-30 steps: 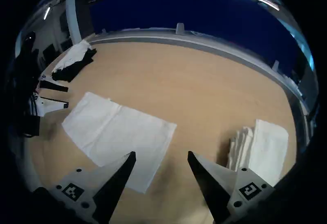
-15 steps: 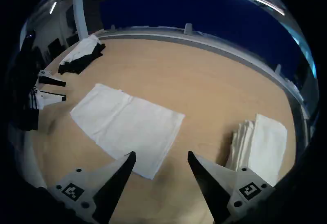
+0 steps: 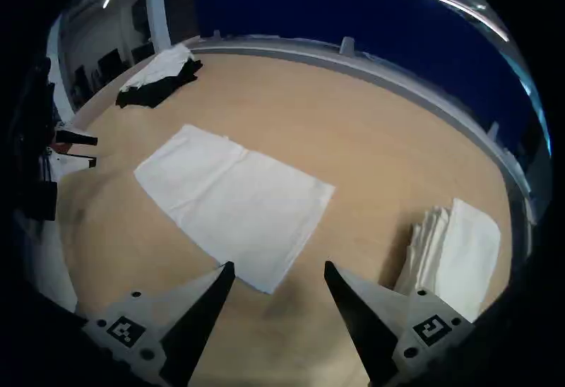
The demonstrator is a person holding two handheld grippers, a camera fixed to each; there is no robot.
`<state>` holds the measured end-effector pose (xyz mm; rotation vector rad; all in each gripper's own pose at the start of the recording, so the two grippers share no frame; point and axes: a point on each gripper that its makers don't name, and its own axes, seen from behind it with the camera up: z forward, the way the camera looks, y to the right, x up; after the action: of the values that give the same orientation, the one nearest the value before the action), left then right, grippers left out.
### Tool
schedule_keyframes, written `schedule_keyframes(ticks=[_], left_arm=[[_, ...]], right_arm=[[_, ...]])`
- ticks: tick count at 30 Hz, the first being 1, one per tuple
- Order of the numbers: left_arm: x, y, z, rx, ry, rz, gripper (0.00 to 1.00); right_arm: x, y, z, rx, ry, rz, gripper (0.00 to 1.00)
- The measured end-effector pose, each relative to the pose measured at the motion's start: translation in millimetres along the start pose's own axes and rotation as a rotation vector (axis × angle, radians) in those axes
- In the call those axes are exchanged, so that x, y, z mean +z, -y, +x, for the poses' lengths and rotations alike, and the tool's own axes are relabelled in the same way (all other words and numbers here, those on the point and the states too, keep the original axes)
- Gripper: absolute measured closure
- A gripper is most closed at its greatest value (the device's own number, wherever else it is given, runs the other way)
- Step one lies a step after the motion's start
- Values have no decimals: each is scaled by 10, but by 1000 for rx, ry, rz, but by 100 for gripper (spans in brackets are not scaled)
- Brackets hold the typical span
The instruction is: Fold towel
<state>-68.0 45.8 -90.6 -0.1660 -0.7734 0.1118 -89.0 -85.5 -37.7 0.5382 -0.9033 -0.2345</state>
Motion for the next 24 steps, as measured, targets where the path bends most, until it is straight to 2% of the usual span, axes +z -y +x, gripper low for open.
schedule_keyframes(ticks=[9,15,20,24], left_arm=[[-325,169,-293,-76,7,60,2],[-409,199,-420,-93,15,74,2],[-453,224,-463,-89,15,83,2],[-482,241,-509,-90,18,85,1]], right_arm=[[6,72,-118,-66,35,31,1],[16,103,-188,-105,58,48,1],[61,87,-235,-113,74,52,2],[111,75,-282,-113,87,58,11]])
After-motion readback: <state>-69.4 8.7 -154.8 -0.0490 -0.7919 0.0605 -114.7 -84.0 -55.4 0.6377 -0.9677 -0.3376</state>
